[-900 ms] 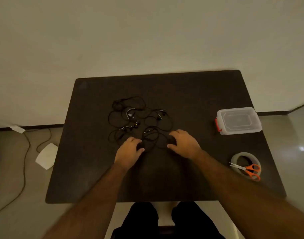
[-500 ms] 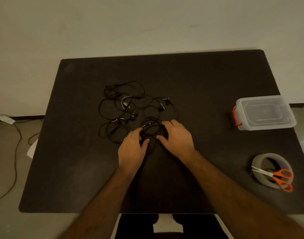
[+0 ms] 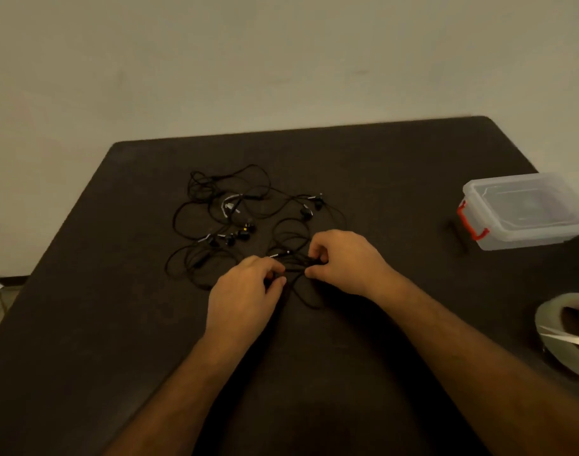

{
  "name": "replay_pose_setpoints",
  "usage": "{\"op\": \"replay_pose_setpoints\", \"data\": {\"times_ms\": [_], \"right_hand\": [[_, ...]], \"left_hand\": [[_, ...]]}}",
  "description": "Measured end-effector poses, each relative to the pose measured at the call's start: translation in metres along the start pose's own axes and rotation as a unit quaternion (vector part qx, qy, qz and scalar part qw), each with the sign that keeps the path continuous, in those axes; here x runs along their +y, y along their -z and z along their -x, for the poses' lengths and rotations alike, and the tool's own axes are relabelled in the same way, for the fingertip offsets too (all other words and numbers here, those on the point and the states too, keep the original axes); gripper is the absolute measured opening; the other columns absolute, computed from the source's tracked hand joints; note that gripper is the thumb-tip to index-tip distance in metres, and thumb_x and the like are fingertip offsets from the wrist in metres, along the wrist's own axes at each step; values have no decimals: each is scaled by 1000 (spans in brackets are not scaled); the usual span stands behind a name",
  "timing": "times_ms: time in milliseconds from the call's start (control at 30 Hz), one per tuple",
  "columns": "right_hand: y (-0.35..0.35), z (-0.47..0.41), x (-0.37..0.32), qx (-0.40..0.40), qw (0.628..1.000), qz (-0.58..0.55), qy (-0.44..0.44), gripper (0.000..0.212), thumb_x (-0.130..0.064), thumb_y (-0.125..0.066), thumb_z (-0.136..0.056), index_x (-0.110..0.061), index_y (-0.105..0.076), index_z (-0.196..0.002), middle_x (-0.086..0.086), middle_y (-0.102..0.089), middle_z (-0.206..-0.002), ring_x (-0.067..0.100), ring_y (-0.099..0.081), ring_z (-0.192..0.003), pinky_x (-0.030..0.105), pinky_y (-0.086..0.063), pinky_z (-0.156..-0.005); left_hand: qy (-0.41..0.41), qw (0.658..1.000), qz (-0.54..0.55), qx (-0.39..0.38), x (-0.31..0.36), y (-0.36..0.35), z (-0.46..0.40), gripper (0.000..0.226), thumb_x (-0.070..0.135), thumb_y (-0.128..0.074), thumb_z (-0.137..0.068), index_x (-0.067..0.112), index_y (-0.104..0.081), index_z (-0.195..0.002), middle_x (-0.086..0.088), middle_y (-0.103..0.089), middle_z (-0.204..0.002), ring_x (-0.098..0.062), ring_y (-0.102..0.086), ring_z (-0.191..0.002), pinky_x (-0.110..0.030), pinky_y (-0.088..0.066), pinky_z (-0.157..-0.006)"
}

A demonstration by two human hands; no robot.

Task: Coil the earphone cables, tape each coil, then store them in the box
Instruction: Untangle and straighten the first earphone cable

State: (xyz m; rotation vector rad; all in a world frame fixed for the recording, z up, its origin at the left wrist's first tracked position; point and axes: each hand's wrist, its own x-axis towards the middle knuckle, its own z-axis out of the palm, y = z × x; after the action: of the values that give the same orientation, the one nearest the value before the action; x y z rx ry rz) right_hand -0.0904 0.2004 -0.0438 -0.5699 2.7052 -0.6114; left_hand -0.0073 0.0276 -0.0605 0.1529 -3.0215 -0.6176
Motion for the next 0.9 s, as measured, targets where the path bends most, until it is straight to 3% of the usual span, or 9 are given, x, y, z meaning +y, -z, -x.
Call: {"op": "replay_pose_setpoints", "data": {"times_ms": [200, 300, 500, 600, 767, 900], "right_hand": [[-4, 35, 1, 68, 990, -121, -1, 11, -19, -74, -84, -20, -64, -84, -4, -68, -86, 12, -67, -80, 32, -57, -75], [-5, 78, 0, 125, 970, -208, -10, 13, -9, -74, -83, -16, -63, -80, 5, -72, -79, 16, -72, -70, 32, -57, -67], [18, 160, -30, 194, 957, -211, 45, 10, -6, -71, -85, -14, -64, -85, 4, -72, -74, 13, -72, -68, 21, -51, -60], [39, 187, -46, 224, 954, -187, 76, 9, -4, -69, -83, -11, -65, -87, 2, -70, -70, 11, -69, -64, 22, -50, -60], [73, 217, -65, 269, 940, -174, 117, 16, -2, -65, -82, -18, -62, -80, 12, -71, -73, 19, -69, -64, 41, -59, -71], [95, 234, -80, 279, 933, -179, 142, 17, 2, -65, -83, -15, -64, -82, 11, -69, -75, 18, -68, -63, 42, -60, -74]], "left_hand": [[-11, 996, 13, 88, -6, 1, 25, 18, 32, -58, -96, 30, -67, -112, 9, -61, -109, -11, -59, -99, -27, -47, -77], [-22, 994, 24, 109, -1, 11, 54, 17, 30, -60, -95, 28, -68, -109, 5, -59, -114, -14, -60, -100, -29, -47, -79], [-75, 983, 75, 153, 28, 45, 112, 27, 36, -62, -94, 25, -64, -119, 7, -62, -115, -10, -61, -100, -34, -53, -87], [-103, 973, 128, 161, 46, 65, 126, 30, 34, -62, -95, 23, -63, -122, 6, -65, -116, -7, -61, -98, -30, -52, -86], [-134, 958, 218, 133, 73, 90, 132, 37, 29, -59, -96, 23, -57, -132, 4, -63, -125, -12, -64, -99, -33, -53, -87], [-157, 928, 328, 83, 100, 113, 138, 41, 26, -59, -97, 23, -51, -137, 4, -64, -118, -16, -69, -95, -33, -58, -70]]}}
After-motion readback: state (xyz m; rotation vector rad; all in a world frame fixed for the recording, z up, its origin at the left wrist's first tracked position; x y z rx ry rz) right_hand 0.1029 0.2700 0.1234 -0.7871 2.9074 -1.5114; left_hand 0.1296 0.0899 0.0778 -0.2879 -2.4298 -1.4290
